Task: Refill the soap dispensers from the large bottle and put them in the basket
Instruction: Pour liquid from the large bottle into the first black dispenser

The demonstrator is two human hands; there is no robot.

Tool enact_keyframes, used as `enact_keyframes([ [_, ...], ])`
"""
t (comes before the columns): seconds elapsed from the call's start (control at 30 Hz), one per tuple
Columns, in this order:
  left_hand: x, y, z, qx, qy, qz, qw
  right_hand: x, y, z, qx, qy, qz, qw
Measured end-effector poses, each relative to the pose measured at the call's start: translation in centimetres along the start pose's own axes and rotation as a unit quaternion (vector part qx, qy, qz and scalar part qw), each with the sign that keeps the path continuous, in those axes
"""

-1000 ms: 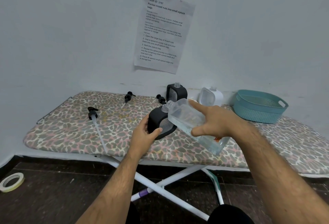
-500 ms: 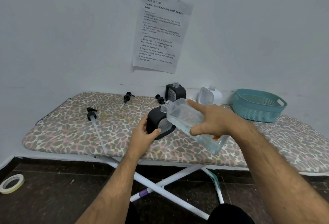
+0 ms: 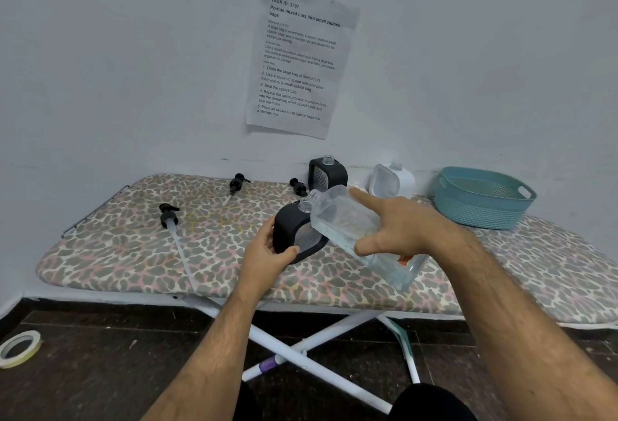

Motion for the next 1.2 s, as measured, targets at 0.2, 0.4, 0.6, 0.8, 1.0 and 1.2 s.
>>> enact_keyframes([
  [0.2, 0.15, 0.12, 0.10, 0.004, -0.006, 0.000, 1.000, 0.13, -0.14, 0.01, -0.001, -0.008, 0.001, 1.000],
  [0.4, 0.08, 0.12, 0.20, 0.007, -0.007, 0.004, 1.000, 0.30, -0.27, -0.05, -0.002, -0.011, 0.002, 1.000],
  [0.6, 0.12, 0.19, 0.24, 0.005, -0.005, 0.007, 1.000, 0.36, -0.29, 0.06, 0.001, -0.010, 0.003, 1.000],
  [0.8, 0.11, 0.19, 0.28, 0.006, -0.002, 0.010, 1.000, 0.46, -0.35, 0.09, 0.003, -0.017, 0.000, 1.000],
  [1.0, 0.01, 0.11, 0.23, 0.003, 0.001, 0.009, 1.000, 0.43, -0.18, 0.13, 0.005, -0.008, 0.004, 1.000],
  [1.2, 0.10, 0.15, 0.25, 0.004, 0.003, 0.007, 1.000, 0.54, -0.19, 0.09, 0.005, -0.020, 0.002, 1.000],
])
Point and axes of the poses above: each hand's wrist, its own y-axis towards the middle knuckle, its own z-axis out of the palm, x = y × z, the point moved 10 cm from there along y, towards the middle knuckle, and after that the axes turned 12 degrees about y, right-handed, at the moved point
